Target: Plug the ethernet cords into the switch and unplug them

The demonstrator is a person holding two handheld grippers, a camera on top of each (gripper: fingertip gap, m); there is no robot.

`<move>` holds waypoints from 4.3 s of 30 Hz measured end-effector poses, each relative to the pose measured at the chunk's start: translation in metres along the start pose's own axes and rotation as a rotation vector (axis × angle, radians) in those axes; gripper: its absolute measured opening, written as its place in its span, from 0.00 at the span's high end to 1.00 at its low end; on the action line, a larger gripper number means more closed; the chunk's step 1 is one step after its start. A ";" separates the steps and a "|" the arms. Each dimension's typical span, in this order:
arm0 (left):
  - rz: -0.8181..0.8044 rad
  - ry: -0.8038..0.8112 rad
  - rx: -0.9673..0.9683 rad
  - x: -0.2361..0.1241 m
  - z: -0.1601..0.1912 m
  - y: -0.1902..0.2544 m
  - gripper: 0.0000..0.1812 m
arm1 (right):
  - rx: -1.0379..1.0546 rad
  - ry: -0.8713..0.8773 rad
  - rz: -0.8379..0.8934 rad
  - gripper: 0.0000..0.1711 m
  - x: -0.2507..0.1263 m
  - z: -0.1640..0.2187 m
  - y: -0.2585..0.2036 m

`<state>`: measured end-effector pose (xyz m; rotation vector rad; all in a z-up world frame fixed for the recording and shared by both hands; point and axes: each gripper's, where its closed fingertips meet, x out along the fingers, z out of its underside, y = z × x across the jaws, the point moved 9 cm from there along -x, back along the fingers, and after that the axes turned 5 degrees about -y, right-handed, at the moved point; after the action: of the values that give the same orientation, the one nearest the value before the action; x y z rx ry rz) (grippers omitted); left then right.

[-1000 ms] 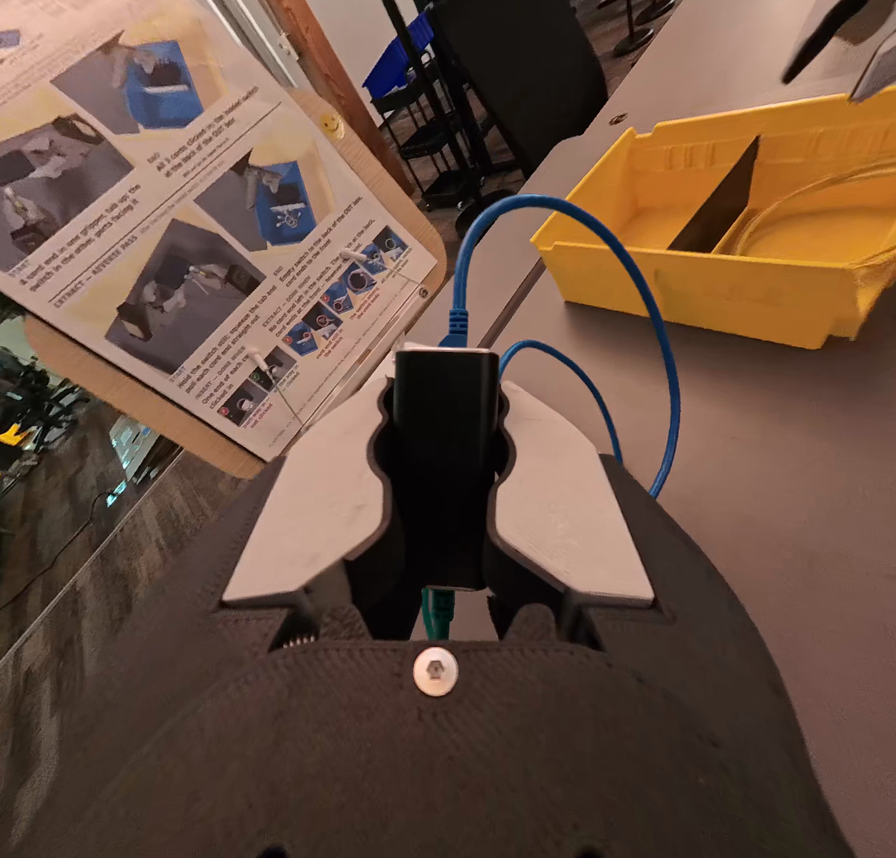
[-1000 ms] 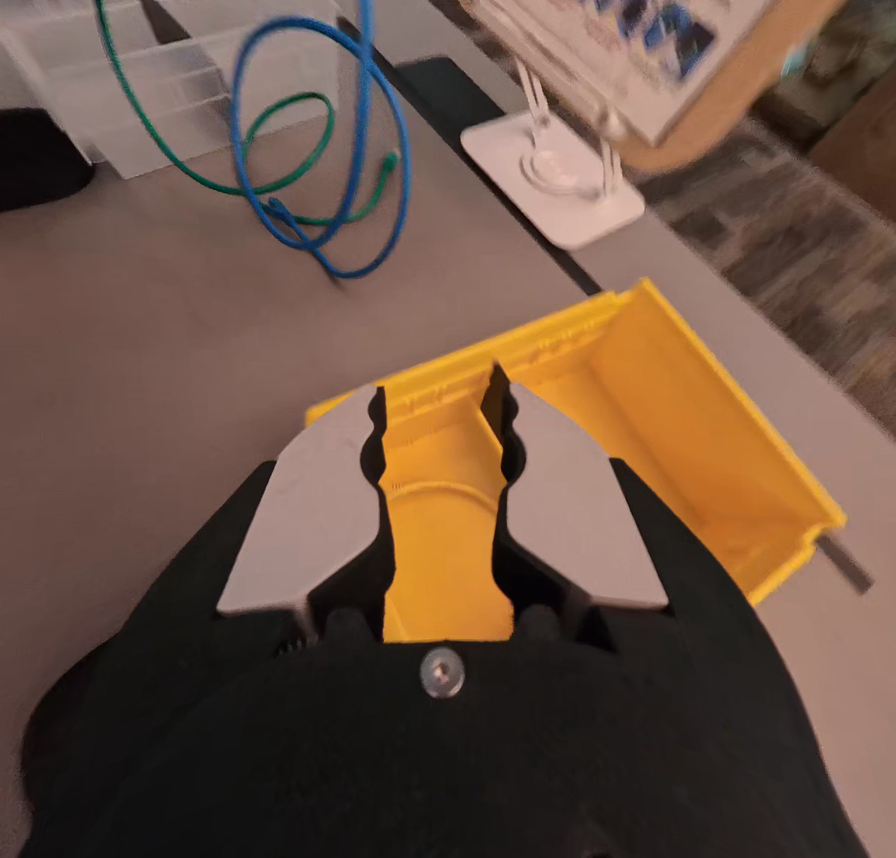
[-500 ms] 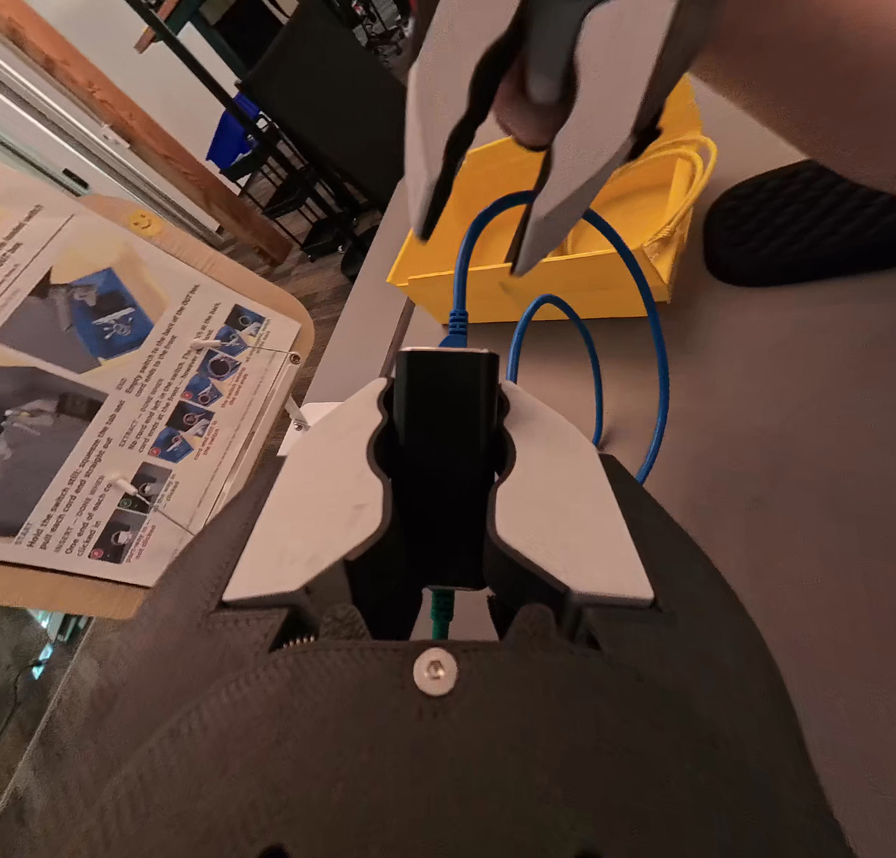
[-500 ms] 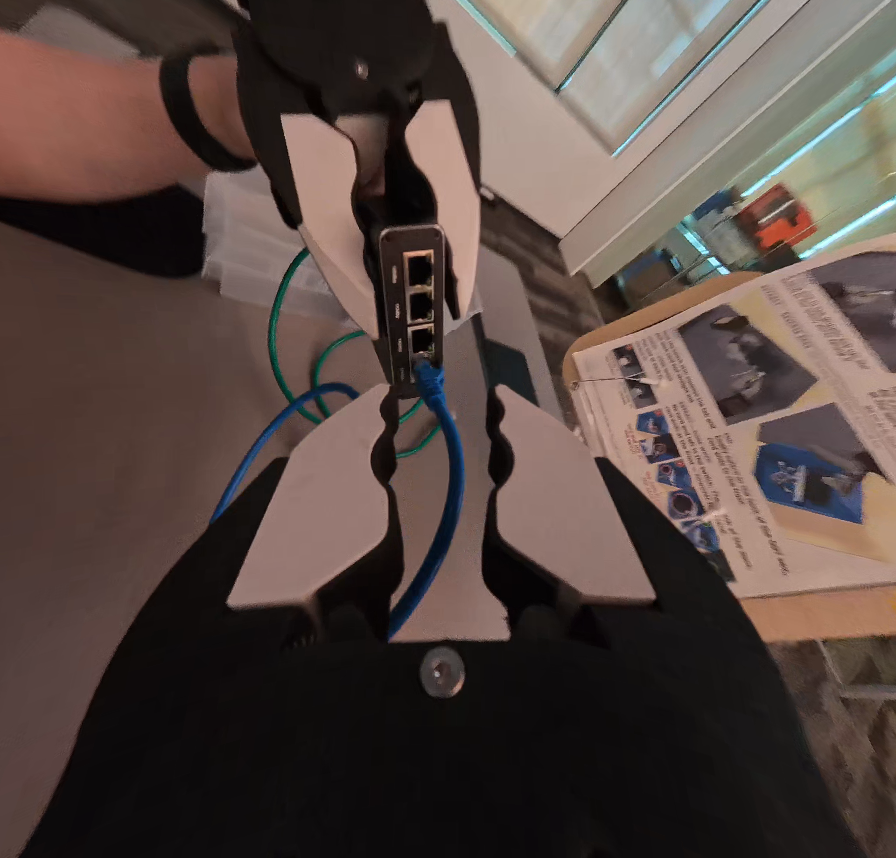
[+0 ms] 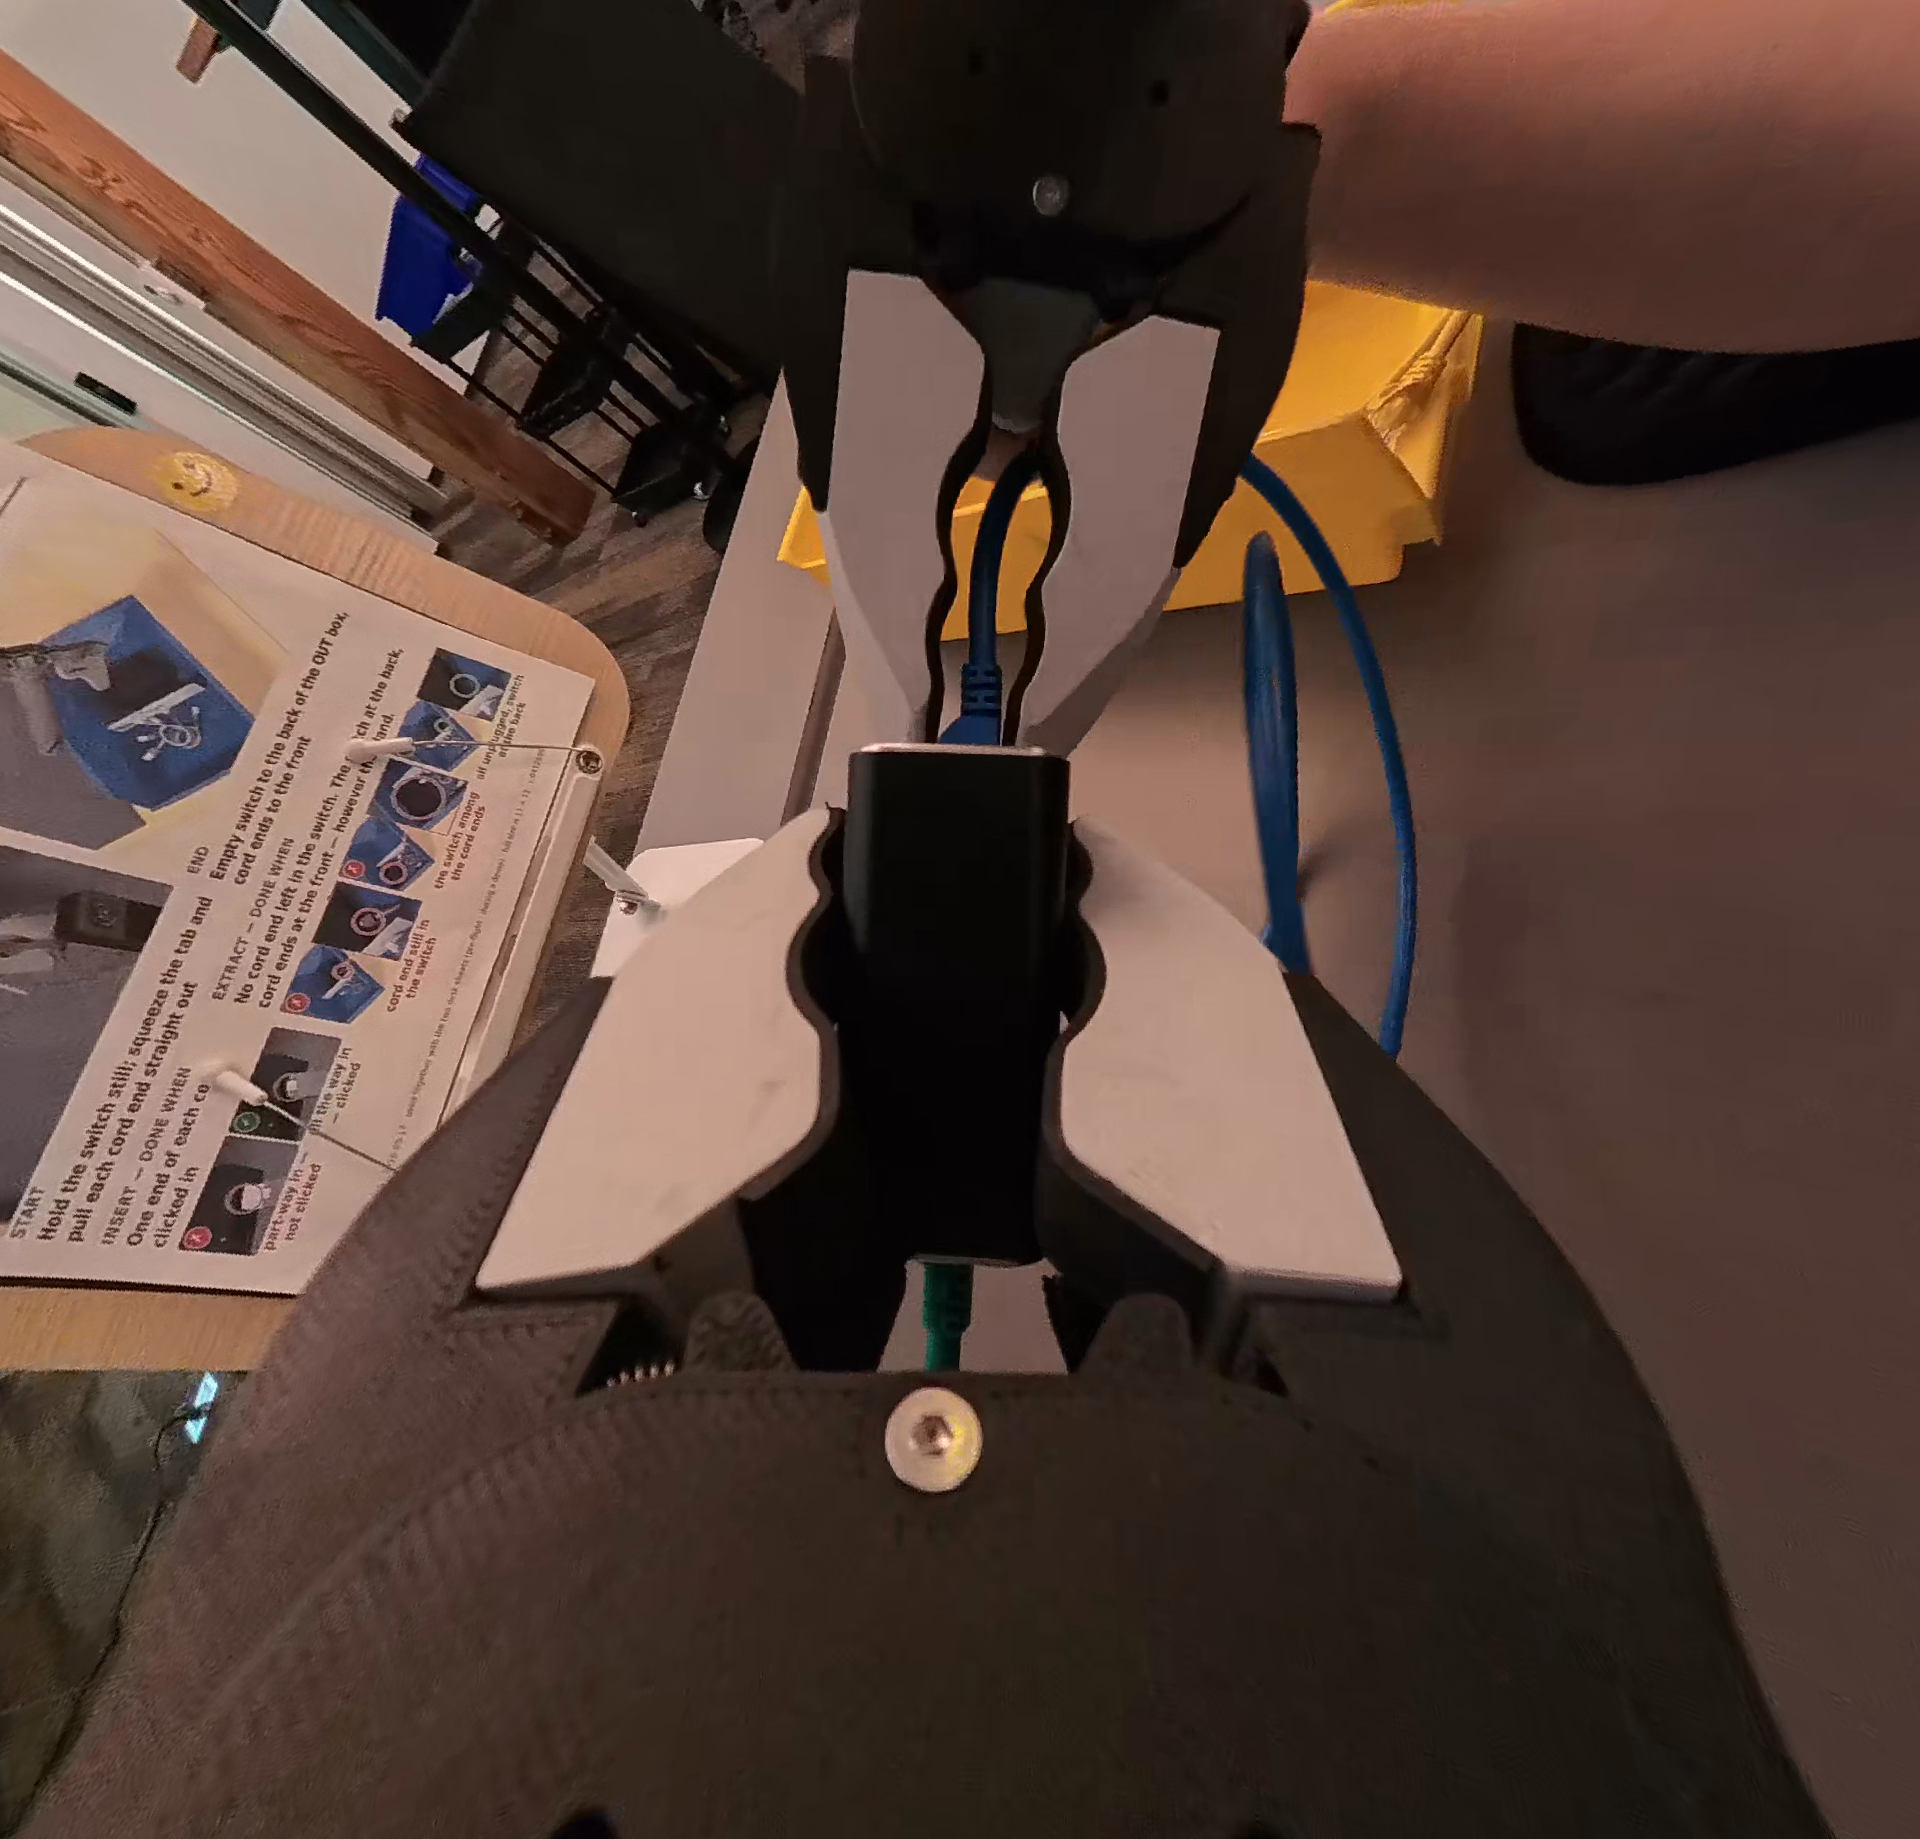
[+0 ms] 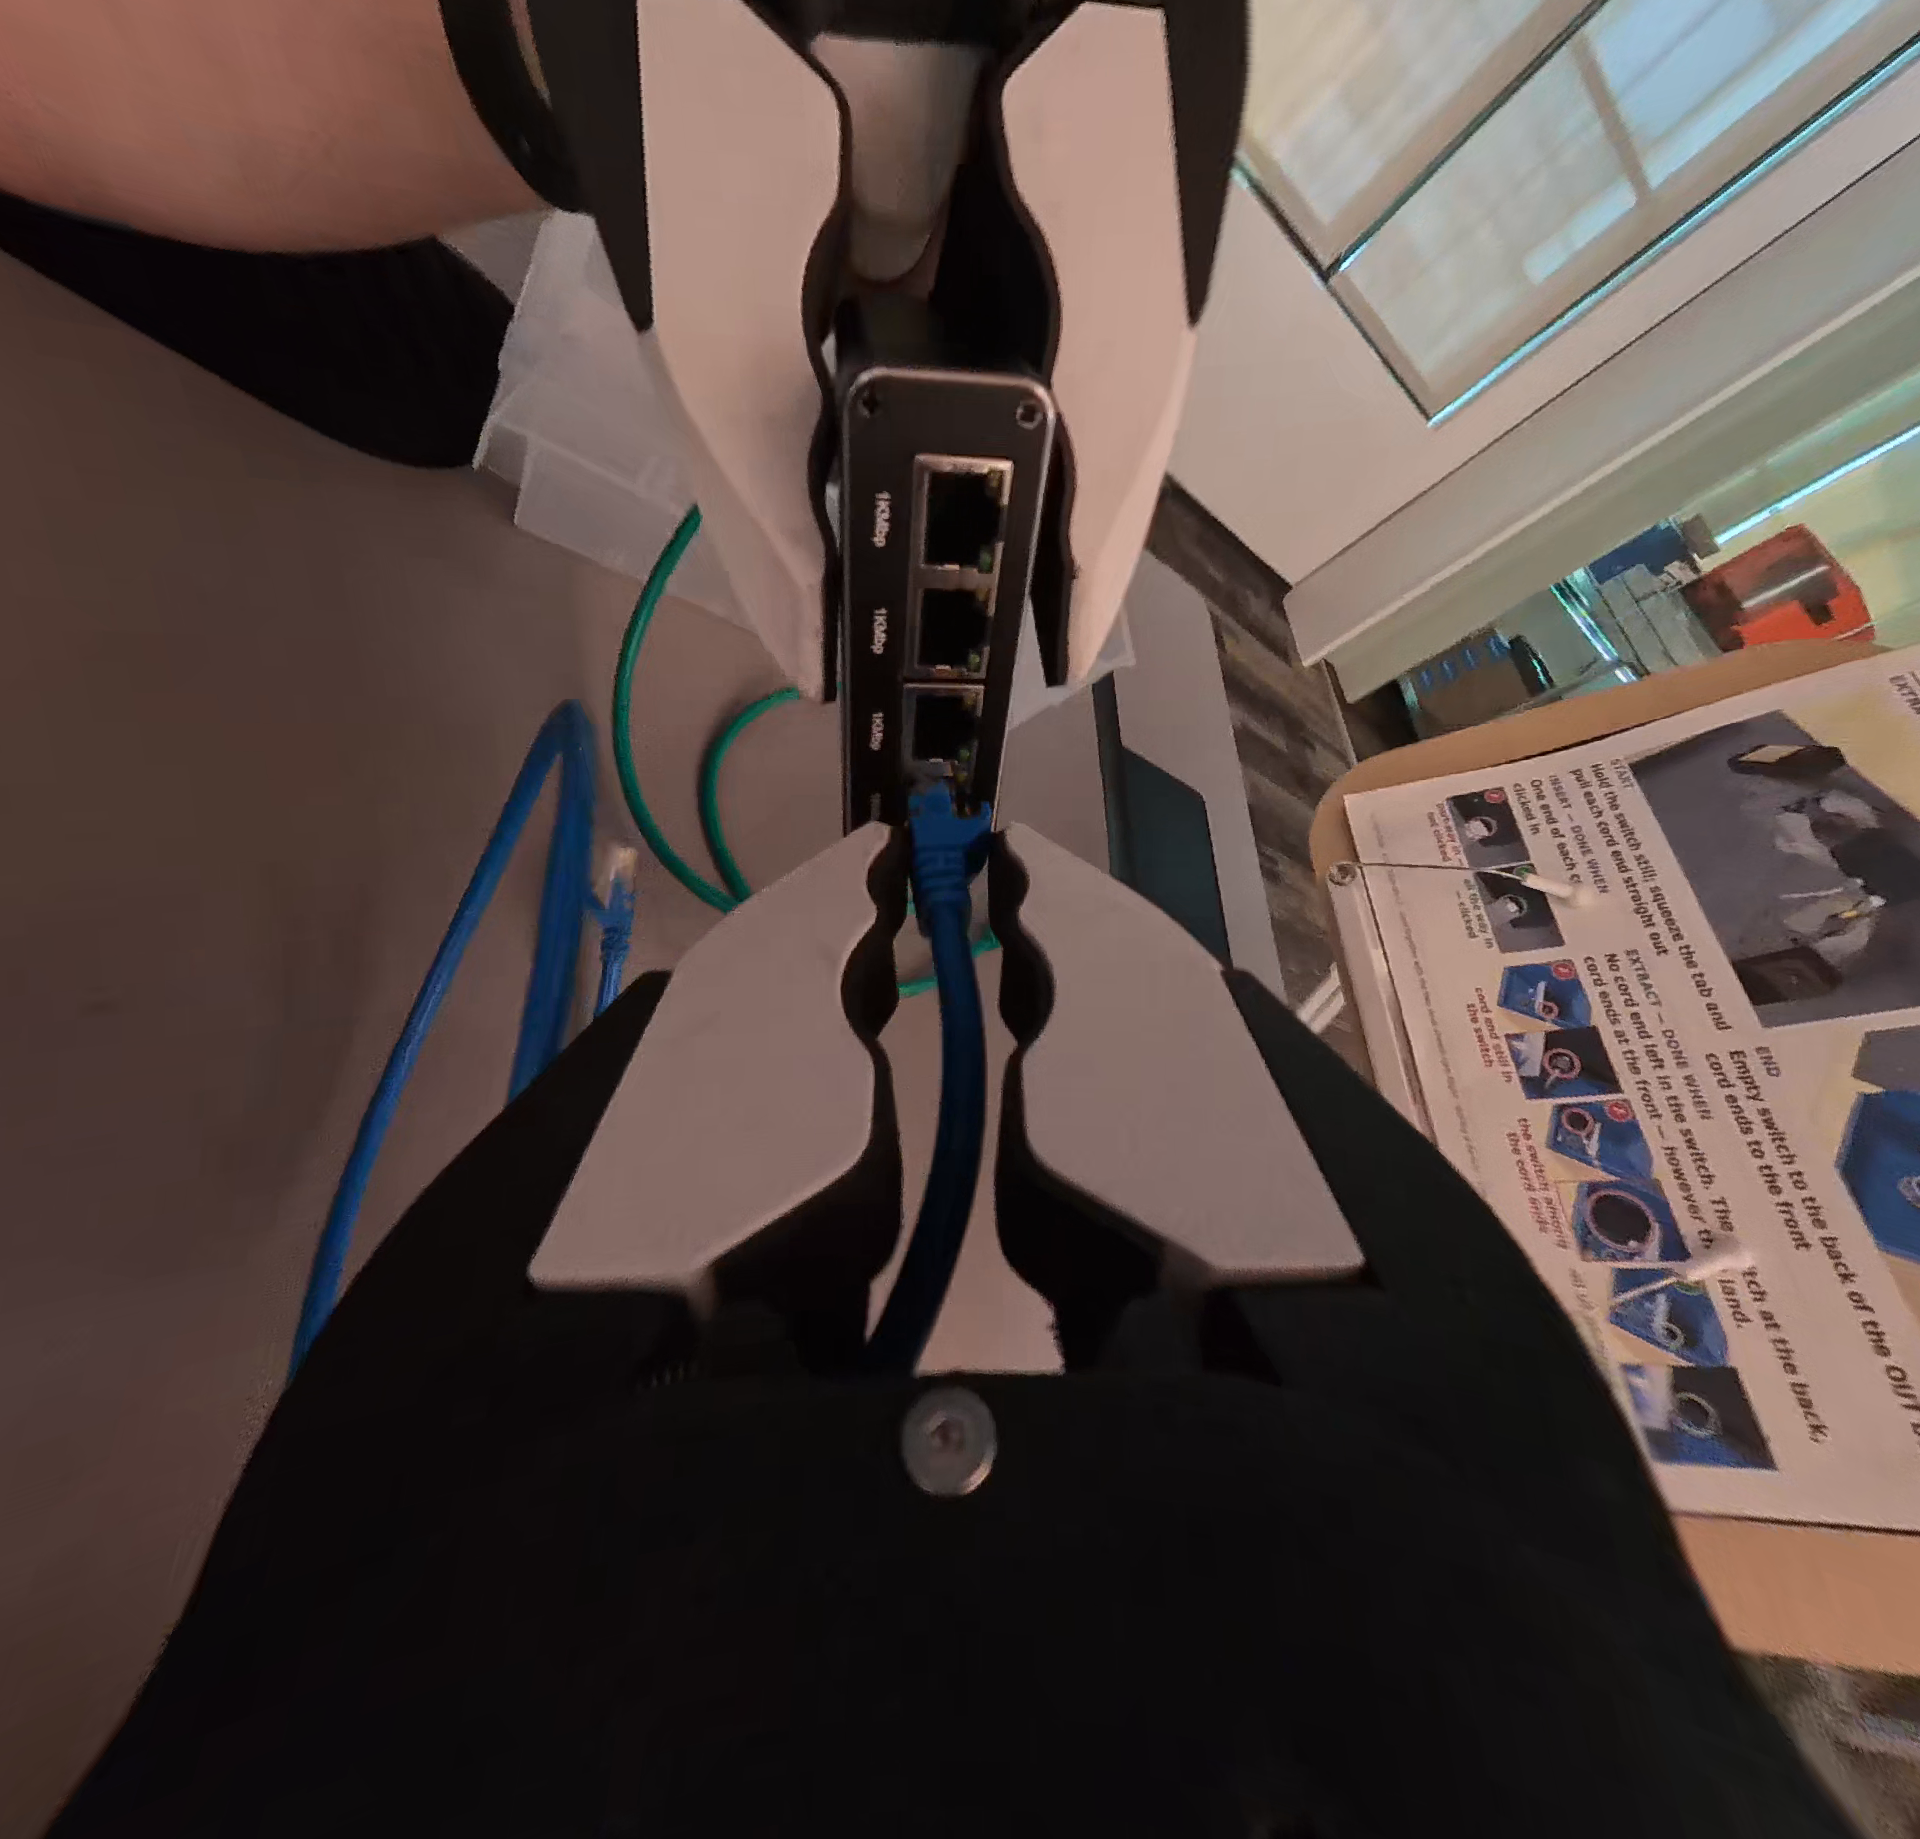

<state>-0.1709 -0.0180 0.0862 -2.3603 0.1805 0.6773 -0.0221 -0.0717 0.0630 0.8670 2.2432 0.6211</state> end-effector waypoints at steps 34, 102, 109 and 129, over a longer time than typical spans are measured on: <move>-0.255 -0.213 0.173 0.010 0.010 0.001 0.75 | -0.163 -0.062 0.251 0.91 0.000 -0.018 -0.009; -0.238 -0.254 0.226 0.042 0.013 0.017 0.78 | -0.115 -0.259 0.161 0.91 -0.013 -0.005 -0.019; -0.189 -0.237 0.195 0.044 0.007 0.019 0.78 | -0.114 -0.300 0.144 0.92 -0.013 -0.003 -0.020; -0.021 -0.277 0.162 0.071 0.016 0.035 0.78 | -0.008 -0.448 -0.097 0.92 -0.020 0.011 -0.032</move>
<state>-0.1278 -0.0306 0.0197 -2.0873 0.0845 0.9334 -0.0166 -0.1052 0.0438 0.7965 1.8614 0.3480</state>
